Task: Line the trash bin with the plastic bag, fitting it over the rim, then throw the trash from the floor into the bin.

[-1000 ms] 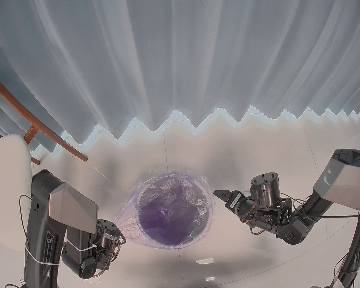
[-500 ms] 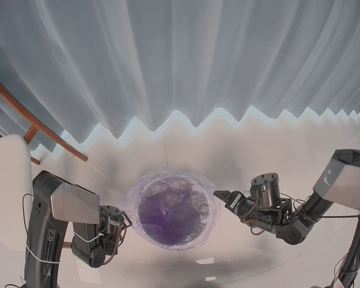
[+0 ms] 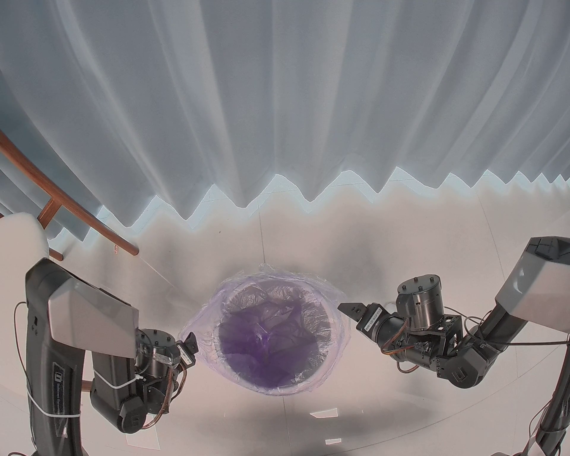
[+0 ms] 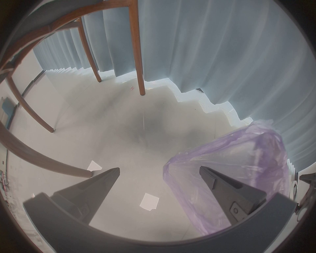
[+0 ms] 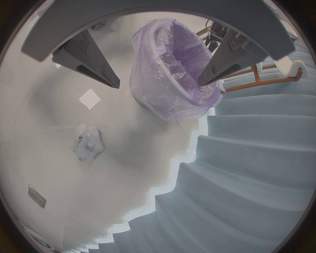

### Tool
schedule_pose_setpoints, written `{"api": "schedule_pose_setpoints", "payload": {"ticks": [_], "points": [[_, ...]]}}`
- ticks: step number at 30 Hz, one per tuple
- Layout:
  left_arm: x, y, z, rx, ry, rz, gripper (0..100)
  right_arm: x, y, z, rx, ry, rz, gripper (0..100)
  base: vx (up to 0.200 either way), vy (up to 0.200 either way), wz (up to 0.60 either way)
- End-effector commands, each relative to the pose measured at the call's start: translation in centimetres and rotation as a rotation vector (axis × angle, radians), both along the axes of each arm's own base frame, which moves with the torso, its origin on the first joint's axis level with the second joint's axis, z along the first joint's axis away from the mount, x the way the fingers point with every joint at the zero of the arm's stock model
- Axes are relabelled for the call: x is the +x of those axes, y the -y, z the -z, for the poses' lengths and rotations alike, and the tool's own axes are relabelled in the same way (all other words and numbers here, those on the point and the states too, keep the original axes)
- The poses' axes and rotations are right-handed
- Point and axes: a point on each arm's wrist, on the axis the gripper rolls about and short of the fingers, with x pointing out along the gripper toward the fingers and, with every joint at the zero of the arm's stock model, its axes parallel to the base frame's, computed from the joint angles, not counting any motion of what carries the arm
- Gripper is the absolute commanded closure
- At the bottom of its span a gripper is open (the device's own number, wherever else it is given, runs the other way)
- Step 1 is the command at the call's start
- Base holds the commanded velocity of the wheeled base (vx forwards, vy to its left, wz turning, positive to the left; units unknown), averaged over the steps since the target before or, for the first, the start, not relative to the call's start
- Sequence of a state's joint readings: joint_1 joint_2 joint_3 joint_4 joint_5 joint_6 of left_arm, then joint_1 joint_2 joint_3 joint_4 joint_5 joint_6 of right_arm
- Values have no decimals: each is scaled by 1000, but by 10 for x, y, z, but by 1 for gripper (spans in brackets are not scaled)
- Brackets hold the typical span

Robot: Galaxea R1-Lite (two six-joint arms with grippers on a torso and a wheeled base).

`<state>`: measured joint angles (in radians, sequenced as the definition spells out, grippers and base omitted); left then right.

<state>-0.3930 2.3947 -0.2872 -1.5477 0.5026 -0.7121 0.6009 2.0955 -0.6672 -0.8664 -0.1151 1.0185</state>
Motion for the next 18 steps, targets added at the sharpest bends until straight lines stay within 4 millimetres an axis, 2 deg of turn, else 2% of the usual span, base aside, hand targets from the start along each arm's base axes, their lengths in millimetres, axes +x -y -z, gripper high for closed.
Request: {"api": "schedule_pose_setpoints", "payload": {"ticks": [1, 5, 9, 13, 18], "points": [[-44, 2, -37, -16, 5, 77, 0, 0, -1, 3, -4, -6, -2, 0, 0, 0, 0], [-59, 21, -49, -84, 36, 163, 0, -1, -1, 2, 0, -3, -3, 0, 0, 0, 0], [-64, 30, -53, -182, 52, 178, 0, -3, 1, 1, 4, -6, 1, 0, 0, 0, 0], [-73, 31, -66, -274, 83, 171, 0, -5, 3, -2, 6, -6, 3, 0, -200, 0, 0], [-86, 32, -64, -292, 61, 161, 0, -10, 5, -7, 17, -8, 6, 0, -200, 0, 0]]}}
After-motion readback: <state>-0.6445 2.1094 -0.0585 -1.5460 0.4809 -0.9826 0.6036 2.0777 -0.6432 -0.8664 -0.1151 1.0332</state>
